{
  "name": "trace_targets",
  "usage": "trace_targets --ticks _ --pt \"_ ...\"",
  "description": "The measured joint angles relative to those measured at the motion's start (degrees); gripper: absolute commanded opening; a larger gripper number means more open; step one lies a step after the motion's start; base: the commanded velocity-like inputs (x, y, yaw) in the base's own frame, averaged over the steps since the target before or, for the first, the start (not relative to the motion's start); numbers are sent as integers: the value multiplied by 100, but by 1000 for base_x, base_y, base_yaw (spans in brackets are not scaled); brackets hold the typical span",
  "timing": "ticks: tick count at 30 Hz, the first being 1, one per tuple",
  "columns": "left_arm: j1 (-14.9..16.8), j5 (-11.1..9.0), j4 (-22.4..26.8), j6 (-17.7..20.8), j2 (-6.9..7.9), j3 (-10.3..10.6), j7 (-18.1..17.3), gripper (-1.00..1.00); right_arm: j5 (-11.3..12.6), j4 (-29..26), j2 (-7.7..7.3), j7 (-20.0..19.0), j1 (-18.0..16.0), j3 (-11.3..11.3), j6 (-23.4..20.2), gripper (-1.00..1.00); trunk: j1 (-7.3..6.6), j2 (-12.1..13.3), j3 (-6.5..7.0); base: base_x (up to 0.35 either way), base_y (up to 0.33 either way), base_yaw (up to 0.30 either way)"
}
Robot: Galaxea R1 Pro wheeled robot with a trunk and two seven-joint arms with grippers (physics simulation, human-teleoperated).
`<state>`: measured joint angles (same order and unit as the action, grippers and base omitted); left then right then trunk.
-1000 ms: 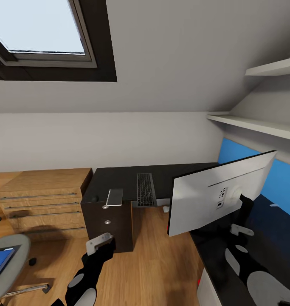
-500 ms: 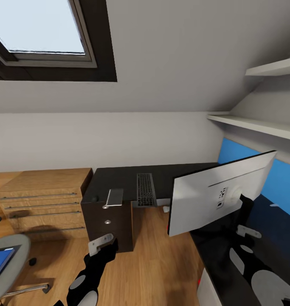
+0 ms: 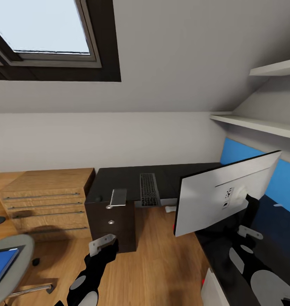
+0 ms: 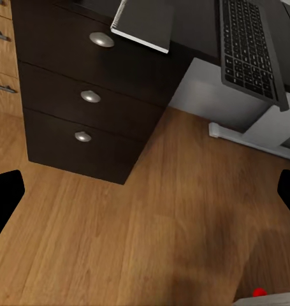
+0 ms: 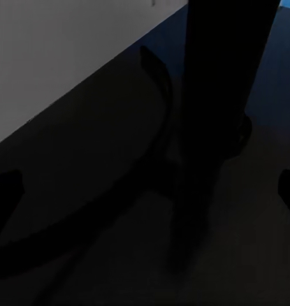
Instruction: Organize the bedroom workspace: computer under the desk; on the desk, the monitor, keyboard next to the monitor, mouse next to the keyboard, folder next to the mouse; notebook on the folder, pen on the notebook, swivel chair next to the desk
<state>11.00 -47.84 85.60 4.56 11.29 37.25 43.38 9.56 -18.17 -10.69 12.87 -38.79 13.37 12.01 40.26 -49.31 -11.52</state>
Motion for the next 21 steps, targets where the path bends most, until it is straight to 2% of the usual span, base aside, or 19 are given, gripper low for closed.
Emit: trace_targets --ticks 9,21 --pt "0 -4 -4 2 0 2 0 100 -11 -6 1 3 0 -3 219 100 0 0 0 0 5 0" --pt "0 -5 -9 2 0 2 0 100 -14 -7 -3 12 0 3 270 100 0 0 0 0 0 0"
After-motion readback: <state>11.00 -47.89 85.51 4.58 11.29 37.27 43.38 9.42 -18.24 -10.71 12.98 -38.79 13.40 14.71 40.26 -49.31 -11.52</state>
